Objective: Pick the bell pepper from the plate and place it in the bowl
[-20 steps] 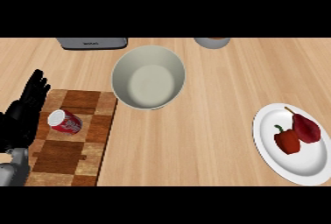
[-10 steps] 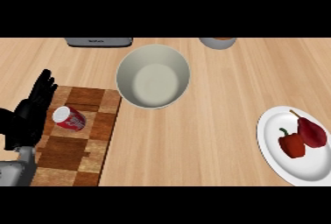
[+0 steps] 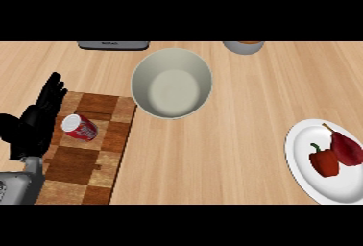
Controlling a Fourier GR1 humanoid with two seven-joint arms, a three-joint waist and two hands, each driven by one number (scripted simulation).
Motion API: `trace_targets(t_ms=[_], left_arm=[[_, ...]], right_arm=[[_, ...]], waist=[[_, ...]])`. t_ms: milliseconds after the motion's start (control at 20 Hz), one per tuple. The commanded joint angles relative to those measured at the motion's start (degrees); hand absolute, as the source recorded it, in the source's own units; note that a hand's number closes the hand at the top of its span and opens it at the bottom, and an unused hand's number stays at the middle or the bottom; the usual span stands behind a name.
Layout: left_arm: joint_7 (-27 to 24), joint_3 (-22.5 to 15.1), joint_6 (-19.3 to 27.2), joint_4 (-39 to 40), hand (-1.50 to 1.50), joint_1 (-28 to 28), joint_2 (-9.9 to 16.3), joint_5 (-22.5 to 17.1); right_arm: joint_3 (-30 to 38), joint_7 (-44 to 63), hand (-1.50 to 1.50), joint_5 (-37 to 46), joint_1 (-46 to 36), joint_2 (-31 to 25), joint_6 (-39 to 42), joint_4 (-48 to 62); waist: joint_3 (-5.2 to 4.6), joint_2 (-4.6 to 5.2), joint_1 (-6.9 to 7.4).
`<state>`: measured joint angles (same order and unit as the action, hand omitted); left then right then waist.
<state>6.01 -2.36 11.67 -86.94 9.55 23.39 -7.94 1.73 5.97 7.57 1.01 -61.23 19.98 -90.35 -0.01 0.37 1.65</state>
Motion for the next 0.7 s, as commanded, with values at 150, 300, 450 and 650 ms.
trace_targets(t_ms=[150, 300, 450, 650], left_arm=[[1.5, 1.0, -0.7, 0.3, 0.0, 2.1, -0.1, 0.7], [2.2, 1.3, -0.7, 1.1, 0.0, 2.4, -1.0, 1.3], [-4.1, 2.9, -1.9, 4.5, 0.0, -0.5, -1.5, 1.5], [-0.3, 3.2, -1.7, 1.0, 0.0, -0.9, -2.1, 2.6]], right_arm=[[-11.4, 4.9, -1.5, 5.4, -12.7, 6.1, 8.7, 8.4], [-12.3, 5.1, -1.5, 7.9, -13.2, 7.1, 11.8, 10.7], [-14.7, 4.2, -1.5, 12.2, -13.4, 9.1, 12.3, 13.3], [-14.1, 1.7, -1.5, 19.0, -10.3, 11.2, 7.9, 12.0]], waist=[[0.03, 0.01, 0.17], [0.02, -0.16, -0.82], [0.0, -0.17, -1.06], [0.02, -0.36, -1.66]])
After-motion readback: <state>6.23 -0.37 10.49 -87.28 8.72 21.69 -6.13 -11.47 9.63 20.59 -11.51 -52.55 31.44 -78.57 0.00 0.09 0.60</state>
